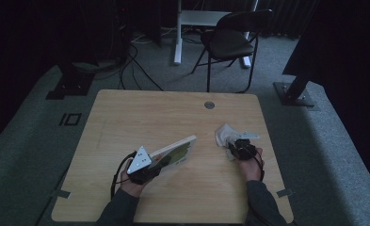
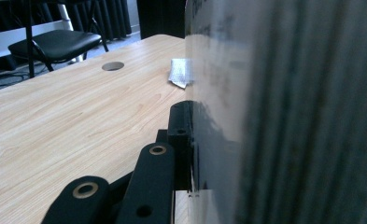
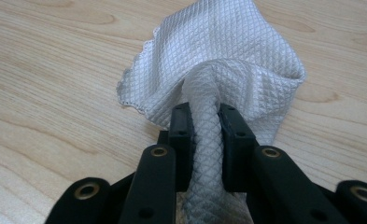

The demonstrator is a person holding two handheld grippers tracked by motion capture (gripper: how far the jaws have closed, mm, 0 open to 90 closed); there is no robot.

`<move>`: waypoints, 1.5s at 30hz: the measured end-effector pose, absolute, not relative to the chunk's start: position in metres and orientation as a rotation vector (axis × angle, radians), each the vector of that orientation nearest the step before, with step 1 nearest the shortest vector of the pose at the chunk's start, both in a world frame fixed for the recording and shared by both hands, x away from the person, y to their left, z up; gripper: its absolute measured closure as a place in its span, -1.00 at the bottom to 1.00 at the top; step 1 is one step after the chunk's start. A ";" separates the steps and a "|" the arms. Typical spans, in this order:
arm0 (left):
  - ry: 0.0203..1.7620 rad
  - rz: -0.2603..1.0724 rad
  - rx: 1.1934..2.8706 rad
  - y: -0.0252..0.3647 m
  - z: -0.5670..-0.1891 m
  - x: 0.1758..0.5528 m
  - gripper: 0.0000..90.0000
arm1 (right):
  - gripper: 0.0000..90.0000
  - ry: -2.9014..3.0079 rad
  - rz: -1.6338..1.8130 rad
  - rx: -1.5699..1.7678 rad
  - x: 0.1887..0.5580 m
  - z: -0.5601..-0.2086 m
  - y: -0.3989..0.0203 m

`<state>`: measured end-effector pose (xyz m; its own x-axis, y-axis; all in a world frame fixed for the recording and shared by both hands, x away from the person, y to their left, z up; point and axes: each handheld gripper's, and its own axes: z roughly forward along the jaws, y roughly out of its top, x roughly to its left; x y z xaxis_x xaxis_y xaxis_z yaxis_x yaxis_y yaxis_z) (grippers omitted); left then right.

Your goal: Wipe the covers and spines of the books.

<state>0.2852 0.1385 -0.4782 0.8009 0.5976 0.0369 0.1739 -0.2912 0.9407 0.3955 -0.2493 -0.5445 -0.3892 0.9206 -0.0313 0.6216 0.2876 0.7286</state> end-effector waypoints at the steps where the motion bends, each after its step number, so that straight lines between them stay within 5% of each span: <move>1: 0.588 0.466 1.851 0.138 -0.478 0.285 0.74 | 0.75 2.112 0.888 1.378 0.395 -0.545 -0.249; 45: 0.593 0.478 1.861 0.139 -0.480 0.285 0.74 | 0.81 2.093 1.344 1.062 0.351 -0.470 -0.227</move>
<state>0.2852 0.1387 -0.4799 0.7956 0.6040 0.0467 0.1741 -0.3018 0.9373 0.3509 -0.2269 -0.4700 -0.6120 0.7896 0.0444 0.3689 0.2354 0.8991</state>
